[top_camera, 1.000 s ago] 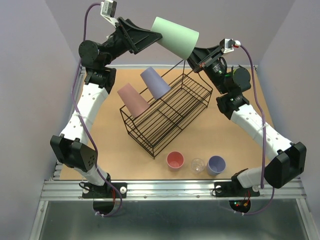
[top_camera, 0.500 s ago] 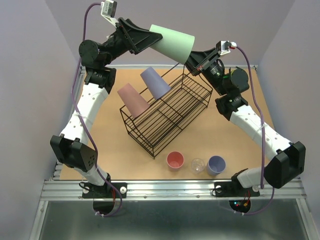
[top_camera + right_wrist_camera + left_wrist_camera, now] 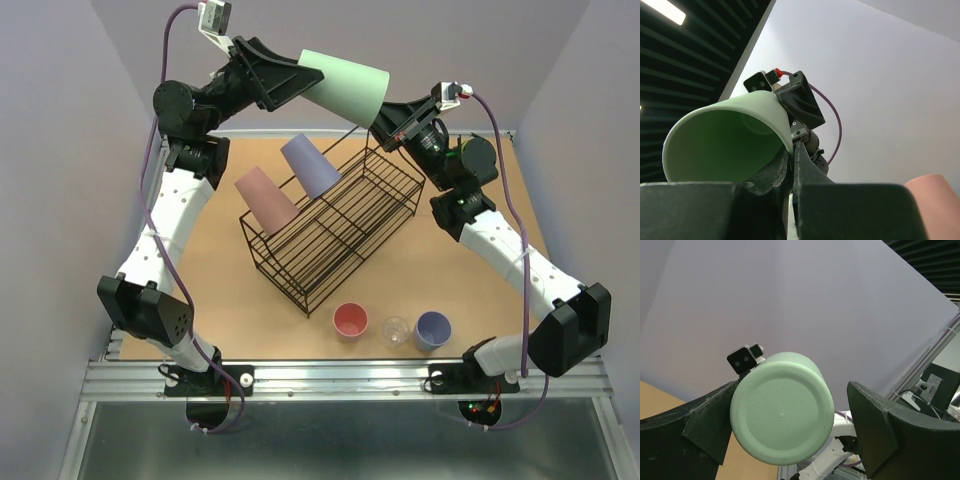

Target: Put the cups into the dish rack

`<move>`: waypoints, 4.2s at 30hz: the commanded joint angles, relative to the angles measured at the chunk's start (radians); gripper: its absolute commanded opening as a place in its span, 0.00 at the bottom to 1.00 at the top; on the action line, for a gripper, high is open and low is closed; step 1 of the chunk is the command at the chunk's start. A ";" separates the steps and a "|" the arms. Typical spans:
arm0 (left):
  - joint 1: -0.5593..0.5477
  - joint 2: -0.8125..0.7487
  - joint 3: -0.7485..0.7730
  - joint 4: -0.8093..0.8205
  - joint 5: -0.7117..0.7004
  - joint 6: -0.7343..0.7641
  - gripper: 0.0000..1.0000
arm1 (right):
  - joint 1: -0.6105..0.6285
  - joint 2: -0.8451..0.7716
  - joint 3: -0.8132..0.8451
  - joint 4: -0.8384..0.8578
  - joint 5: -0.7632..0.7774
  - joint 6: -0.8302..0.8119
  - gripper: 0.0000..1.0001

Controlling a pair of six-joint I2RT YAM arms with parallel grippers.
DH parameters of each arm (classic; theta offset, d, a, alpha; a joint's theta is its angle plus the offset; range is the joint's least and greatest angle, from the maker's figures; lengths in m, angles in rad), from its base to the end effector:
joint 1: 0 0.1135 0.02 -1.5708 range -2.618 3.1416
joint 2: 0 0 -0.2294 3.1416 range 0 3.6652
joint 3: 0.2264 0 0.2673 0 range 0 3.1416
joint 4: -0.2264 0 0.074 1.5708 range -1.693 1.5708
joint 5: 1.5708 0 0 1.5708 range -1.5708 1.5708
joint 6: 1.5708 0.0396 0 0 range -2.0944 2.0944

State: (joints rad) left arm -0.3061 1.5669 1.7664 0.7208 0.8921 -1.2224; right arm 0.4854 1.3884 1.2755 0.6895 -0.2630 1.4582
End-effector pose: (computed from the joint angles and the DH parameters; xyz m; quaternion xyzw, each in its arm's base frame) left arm 0.2981 -0.1265 0.5320 0.2391 0.4393 -0.6911 0.5217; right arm 0.2942 0.1668 0.4306 0.1191 0.4718 0.7549 0.4397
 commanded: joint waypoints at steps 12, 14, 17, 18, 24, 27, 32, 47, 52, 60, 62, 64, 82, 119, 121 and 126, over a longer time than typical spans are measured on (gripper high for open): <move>0.009 -0.082 -0.007 0.045 0.042 0.032 0.84 | -0.021 0.006 -0.002 0.071 0.036 0.050 0.00; 0.009 -0.082 -0.004 0.043 0.045 0.034 0.49 | -0.021 0.014 -0.002 0.090 0.031 0.063 0.00; 0.010 -0.073 0.010 0.032 0.041 0.037 0.11 | -0.021 0.014 -0.010 0.096 0.018 0.062 0.01; 0.012 -0.070 0.016 0.008 0.038 0.050 0.05 | -0.021 0.008 -0.028 0.094 0.016 0.059 0.00; 0.030 0.005 0.152 -0.217 0.044 0.152 0.00 | -0.062 -0.087 -0.099 -0.011 -0.027 -0.082 0.51; 0.042 0.080 0.290 -0.404 0.038 0.257 0.00 | -0.108 -0.187 -0.160 -0.226 -0.022 -0.199 0.74; 0.047 0.214 0.514 -0.649 0.019 0.414 0.00 | -0.130 -0.313 -0.254 -0.445 0.018 -0.344 0.76; 0.050 0.467 0.712 -0.925 -0.004 0.600 0.00 | -0.131 -0.617 -0.469 -0.766 0.057 -0.409 0.77; 0.045 0.508 0.725 -0.966 -0.028 0.643 0.00 | -0.131 -0.628 -0.478 -0.792 0.050 -0.412 0.77; 0.022 0.573 0.755 -0.965 -0.010 0.655 0.00 | -0.131 -0.628 -0.489 -0.811 0.042 -0.417 0.77; 0.016 0.585 0.754 -0.966 -0.004 0.659 0.00 | -0.131 -0.626 -0.489 -0.818 0.044 -0.423 0.77; 0.010 0.594 0.752 -0.968 0.007 0.663 0.00 | -0.131 -0.624 -0.487 -0.824 0.047 -0.429 0.77; 0.002 0.648 0.728 -1.067 -0.015 0.744 0.00 | -0.131 -0.603 -0.469 -0.870 0.061 -0.479 0.77; -0.005 0.662 0.709 -1.097 0.001 0.741 0.99 | -0.133 -0.560 -0.452 -0.887 0.057 -0.530 0.77; -0.005 0.662 0.711 -1.109 -0.019 0.745 0.99 | -0.133 -0.559 -0.452 -0.887 0.057 -0.532 0.77; -0.004 0.662 0.726 -1.156 -0.087 0.791 0.99 | -0.133 -0.555 -0.449 -0.890 0.057 -0.536 0.77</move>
State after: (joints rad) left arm -0.3080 2.2452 2.4626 -0.4202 0.8478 -0.4793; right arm 0.3538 0.8326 0.8032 -0.2108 -0.2165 0.9451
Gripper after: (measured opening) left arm 0.986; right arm 0.764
